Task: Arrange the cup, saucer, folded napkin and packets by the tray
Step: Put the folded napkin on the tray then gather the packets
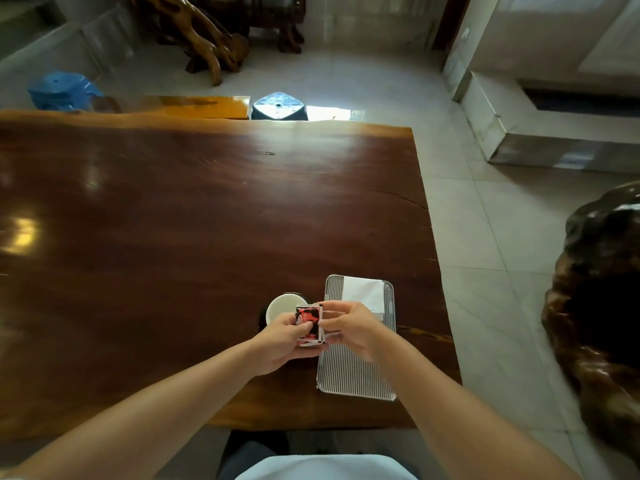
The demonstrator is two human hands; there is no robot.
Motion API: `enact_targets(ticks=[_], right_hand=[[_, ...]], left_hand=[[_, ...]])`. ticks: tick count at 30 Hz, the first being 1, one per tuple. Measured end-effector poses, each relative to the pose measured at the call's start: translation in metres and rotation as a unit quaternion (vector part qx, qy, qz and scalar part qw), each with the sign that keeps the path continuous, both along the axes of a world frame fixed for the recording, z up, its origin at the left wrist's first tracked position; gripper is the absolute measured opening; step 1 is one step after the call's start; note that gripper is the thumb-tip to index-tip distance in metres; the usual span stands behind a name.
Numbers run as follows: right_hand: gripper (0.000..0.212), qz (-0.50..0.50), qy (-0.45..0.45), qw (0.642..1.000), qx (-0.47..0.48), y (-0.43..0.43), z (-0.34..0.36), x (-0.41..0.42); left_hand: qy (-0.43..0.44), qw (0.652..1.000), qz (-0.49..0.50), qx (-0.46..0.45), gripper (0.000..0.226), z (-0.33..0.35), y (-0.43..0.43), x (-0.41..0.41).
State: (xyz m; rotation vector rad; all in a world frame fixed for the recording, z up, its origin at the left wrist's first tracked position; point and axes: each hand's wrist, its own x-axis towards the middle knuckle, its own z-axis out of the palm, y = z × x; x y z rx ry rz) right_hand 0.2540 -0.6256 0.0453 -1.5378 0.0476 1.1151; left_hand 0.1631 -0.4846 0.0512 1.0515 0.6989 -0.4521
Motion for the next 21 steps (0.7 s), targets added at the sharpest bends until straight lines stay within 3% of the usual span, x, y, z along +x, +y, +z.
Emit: enact_targets(ticks=[14, 21], right_hand=[[0.023, -0.2, 0.04, 0.978, -0.041, -0.079, -0.055, 0.014], [0.027, -0.176, -0.024, 0.968, -0.178, -0.106, -0.092, 0.035]], left_hand=[[0.097, 0.978, -0.058, 0.176, 0.022, -0.065, -0.037, 0.018], [0.105, 0.962, -0.127, 0.219, 0.01, -0.099, -0.057, 0.034]])
